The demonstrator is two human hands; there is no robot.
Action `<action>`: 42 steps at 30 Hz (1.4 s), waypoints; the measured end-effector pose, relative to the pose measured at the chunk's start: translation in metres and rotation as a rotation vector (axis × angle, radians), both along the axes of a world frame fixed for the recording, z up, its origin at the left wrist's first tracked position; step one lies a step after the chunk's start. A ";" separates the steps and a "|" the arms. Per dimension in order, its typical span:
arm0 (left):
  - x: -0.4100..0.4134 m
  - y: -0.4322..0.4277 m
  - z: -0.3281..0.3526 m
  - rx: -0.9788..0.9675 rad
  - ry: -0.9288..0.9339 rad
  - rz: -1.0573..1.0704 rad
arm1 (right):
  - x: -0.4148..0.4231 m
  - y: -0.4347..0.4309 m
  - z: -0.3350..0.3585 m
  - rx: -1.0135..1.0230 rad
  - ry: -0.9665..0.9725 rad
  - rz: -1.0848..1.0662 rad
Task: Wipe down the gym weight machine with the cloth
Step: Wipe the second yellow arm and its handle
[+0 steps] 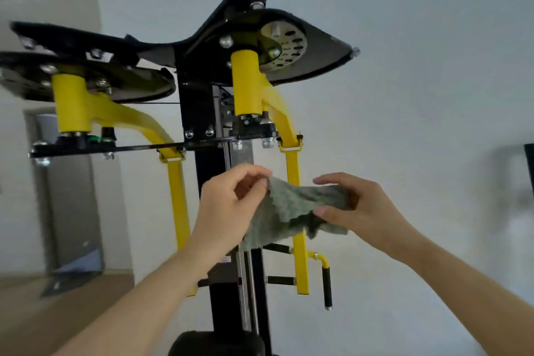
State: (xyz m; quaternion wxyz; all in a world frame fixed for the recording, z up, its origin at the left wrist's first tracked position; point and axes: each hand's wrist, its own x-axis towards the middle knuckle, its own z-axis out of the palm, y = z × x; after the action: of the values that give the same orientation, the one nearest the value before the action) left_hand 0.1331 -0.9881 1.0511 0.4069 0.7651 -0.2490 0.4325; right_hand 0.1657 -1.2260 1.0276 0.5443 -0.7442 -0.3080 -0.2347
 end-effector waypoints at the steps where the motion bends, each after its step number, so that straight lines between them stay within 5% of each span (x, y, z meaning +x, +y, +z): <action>1: -0.005 -0.004 0.012 0.001 -0.054 0.025 | 0.002 -0.002 0.009 0.001 -0.043 -0.016; 10: 0.012 -0.008 0.117 0.207 -0.289 0.261 | 0.047 0.027 0.095 0.358 -0.088 0.158; 16: 0.047 -0.013 0.152 0.602 -0.531 0.645 | 0.110 0.065 0.137 0.574 -0.091 0.087; 24: 0.081 -0.057 0.187 1.167 -0.548 1.215 | 0.212 0.080 0.170 0.364 -0.231 -0.007; 31: 0.098 -0.066 0.195 1.334 -0.527 1.412 | 0.276 0.073 0.191 0.130 -0.294 0.283; 42: 0.119 -0.106 0.193 1.424 -0.262 1.704 | 0.350 0.044 0.202 -0.190 -0.479 0.324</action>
State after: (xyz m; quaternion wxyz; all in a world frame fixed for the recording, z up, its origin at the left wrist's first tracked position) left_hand 0.2518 -1.0938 1.2444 -0.5826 0.6929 0.1250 0.4060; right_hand 0.5156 -1.1816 1.2298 0.4144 -0.6564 -0.5628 -0.2840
